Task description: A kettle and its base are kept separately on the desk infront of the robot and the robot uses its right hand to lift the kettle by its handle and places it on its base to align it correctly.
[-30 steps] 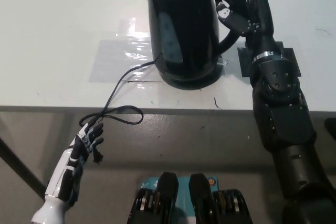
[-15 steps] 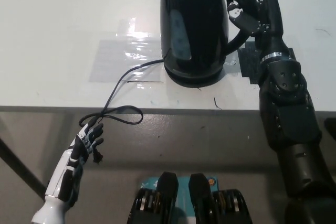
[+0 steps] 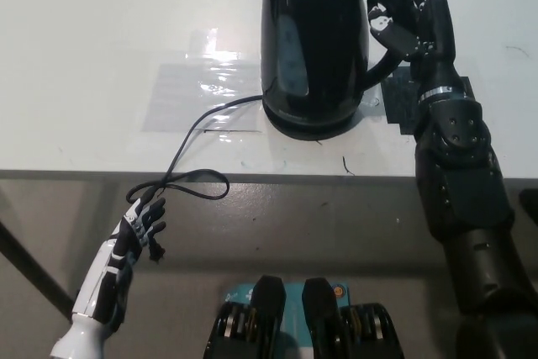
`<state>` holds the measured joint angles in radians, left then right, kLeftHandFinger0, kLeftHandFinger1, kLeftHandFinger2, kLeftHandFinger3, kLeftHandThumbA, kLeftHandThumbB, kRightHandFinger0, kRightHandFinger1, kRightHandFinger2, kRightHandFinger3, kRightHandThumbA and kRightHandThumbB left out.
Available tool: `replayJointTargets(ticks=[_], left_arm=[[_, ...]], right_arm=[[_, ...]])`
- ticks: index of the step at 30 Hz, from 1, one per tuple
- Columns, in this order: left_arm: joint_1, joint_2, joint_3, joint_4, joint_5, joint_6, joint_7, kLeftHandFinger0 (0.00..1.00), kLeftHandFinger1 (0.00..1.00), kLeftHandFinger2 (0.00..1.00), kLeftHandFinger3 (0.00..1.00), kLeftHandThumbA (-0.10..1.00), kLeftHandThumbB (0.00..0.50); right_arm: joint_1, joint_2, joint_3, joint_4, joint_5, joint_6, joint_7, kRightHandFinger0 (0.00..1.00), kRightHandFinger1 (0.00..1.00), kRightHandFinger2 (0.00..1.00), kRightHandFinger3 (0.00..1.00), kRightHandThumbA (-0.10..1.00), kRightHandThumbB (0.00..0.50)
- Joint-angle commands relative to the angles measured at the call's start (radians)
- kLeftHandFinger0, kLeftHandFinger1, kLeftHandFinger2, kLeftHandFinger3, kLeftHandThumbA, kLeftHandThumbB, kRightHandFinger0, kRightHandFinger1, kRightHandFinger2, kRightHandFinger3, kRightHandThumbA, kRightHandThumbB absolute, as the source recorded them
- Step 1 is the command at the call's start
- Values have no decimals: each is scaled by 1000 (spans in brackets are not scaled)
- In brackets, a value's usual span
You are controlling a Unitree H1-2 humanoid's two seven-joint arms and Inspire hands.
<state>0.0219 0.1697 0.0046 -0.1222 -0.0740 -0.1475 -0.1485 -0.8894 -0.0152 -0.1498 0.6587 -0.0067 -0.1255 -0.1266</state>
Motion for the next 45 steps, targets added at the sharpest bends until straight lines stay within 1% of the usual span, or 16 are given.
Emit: replayJointTargets(ticks=[1, 5, 9, 14, 16, 17, 18, 20, 22, 26, 27, 30, 33, 36, 41, 45], left_arm=[[-4, 14, 4, -13, -5, -44, -11, 1000, 1000, 1000, 1000, 1000, 142], [-2, 12, 6, -20, -2, -34, -6, 1000, 1000, 1000, 1000, 1000, 147], [-3, 12, 5, -17, -8, -38, -10, 1000, 1000, 1000, 1000, 1000, 133], [-3, 12, 4, -18, -5, -37, -10, 1000, 1000, 1000, 1000, 1000, 141], [-4, 12, 4, -18, -8, -41, -11, 1000, 1000, 1000, 1000, 1000, 135], [-4, 11, 4, -18, -9, -41, -11, 1000, 1000, 1000, 1000, 1000, 135], [-5, 11, 5, -18, -7, -40, -9, 1000, 1000, 1000, 1000, 1000, 143], [-9, 11, 4, -15, -8, -41, -10, 1000, 1000, 1000, 1000, 1000, 135], [-9, 11, 4, -17, -10, -40, -11, 1000, 1000, 1000, 1000, 1000, 132], [-11, 11, 6, -13, -14, -42, -11, 1000, 1000, 1000, 1000, 1000, 135], [-10, 10, 6, -14, -14, -42, -10, 1000, 1000, 1000, 1000, 1000, 135], [-12, 11, 7, -15, -14, -39, -10, 1000, 1000, 1000, 1000, 1000, 134], [-10, 11, 8, -20, -18, -35, -11, 1000, 1000, 1000, 1000, 1000, 126], [-12, 13, 7, -15, -12, -42, -11, 1000, 1000, 1000, 1000, 1000, 120], [-13, 13, 6, -12, -8, -43, -10, 1000, 1000, 1000, 1000, 1000, 128], [-13, 14, 7, -11, -9, -45, -11, 1000, 1000, 1000, 1000, 1000, 127]], right_arm=[[-103, 1, -12, 13, 38, -128, -14, 0, 262, 659, 704, -100, 103], [-119, 1, -12, 67, 39, -160, -14, 0, 252, 651, 702, -100, 94], [-128, 3, -17, 93, 42, -171, -23, 0, 238, 647, 694, -100, 102], [-135, 6, -20, 129, 50, -194, -22, 0, 237, 657, 690, -100, 110], [-138, 5, -15, 140, 43, -199, -26, 0, 198, 630, 670, -100, 112], [-138, 5, -15, 142, 43, -199, -26, 0, 198, 630, 670, -100, 112], [-142, 4, -8, 151, 31, -203, -36, 0, 169, 604, 635, -100, 117], [-145, 4, -9, 159, 32, -199, -40, 0, 159, 596, 621, -100, 123], [-145, 4, -11, 166, 40, -206, -35, 0, 152, 588, 623, -100, 114], [-139, 4, -16, 177, 55, -223, -21, 0, 178, 619, 651, -100, 113], [-135, 5, -15, 172, 55, -221, -22, 0, 173, 613, 640, -100, 115], [-104, 8, -6, 116, 41, -204, -31, 0, 247, 664, 698, -100, 95], [-80, 11, 3, 68, 25, -197, -43, 0, 245, 625, 682, -100, 96], [-53, 17, -2, 18, 52, -200, -23, 0, 248, 610, 664, -100, 95], [-4, 19, -7, -85, 80, -174, 3, 0, 314, 707, 702, -100, 87], [17, 20, -7, -132, 88, -154, 10, 7, 345, 719, 709, -100, 82]])
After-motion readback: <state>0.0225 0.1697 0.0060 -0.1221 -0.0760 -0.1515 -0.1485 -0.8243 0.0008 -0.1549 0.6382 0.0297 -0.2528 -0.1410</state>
